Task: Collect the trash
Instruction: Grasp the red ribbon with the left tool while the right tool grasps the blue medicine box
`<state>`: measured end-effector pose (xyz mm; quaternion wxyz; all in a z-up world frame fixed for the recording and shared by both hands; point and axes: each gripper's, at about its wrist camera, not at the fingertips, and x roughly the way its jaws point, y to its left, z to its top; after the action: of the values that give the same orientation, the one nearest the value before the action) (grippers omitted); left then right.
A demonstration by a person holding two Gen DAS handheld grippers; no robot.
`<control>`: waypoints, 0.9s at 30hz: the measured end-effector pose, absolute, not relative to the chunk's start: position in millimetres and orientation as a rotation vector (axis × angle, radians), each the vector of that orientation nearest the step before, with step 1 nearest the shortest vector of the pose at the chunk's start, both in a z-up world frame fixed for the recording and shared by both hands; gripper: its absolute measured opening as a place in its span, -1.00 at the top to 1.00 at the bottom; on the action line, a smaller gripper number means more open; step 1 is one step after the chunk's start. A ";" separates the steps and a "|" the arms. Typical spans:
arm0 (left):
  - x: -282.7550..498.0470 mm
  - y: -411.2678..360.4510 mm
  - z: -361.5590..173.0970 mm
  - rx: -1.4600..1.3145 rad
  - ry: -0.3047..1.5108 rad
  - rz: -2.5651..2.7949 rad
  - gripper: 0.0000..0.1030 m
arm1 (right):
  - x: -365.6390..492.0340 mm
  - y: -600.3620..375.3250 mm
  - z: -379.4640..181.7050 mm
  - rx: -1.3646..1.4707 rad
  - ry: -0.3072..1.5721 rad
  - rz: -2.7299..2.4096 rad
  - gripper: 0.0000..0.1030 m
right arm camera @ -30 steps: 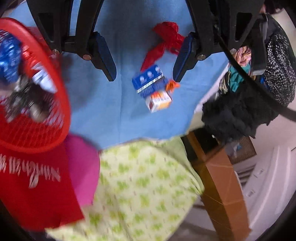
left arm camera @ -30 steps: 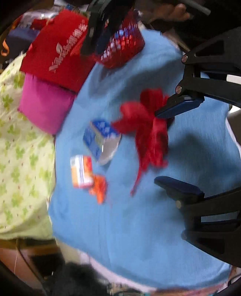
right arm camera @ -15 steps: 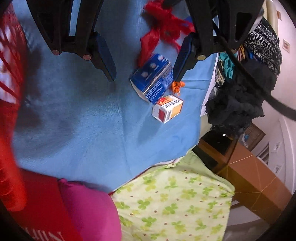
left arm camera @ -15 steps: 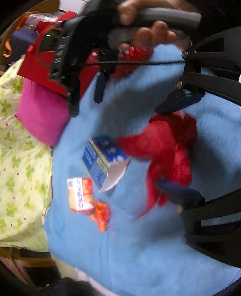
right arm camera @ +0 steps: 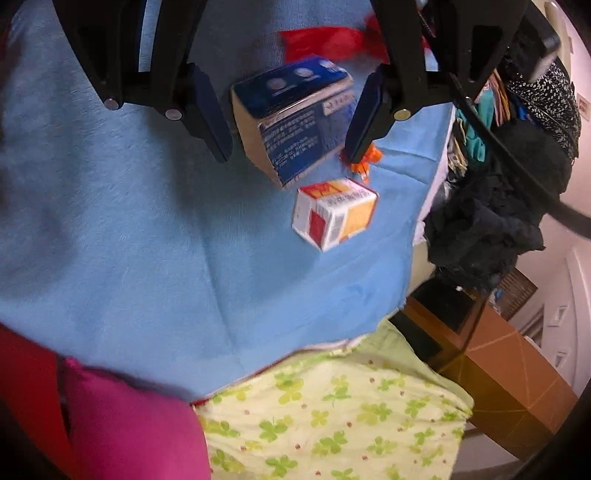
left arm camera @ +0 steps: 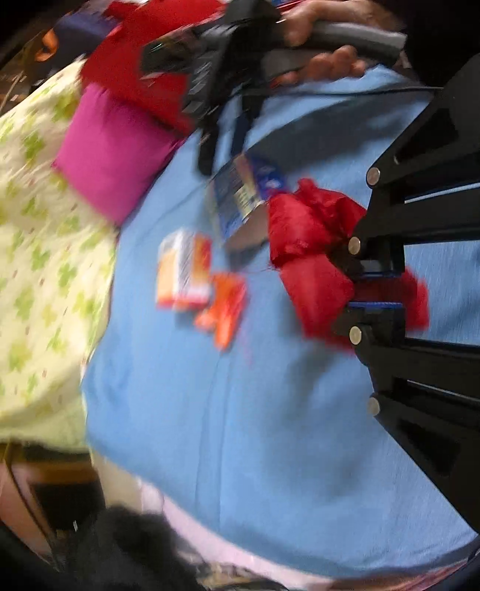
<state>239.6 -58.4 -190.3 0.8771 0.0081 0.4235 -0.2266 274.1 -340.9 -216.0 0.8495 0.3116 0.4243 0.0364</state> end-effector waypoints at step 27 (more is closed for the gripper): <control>242.5 -9.9 -185.0 -0.214 0.846 -0.357 -0.24 | 274.8 -301.4 -226.0 0.508 1.003 0.156 -0.32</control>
<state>242.5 -9.9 -185.0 0.8908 -0.1031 0.4077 -0.1722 274.8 -301.4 -226.0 0.8433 0.2407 0.4749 0.0736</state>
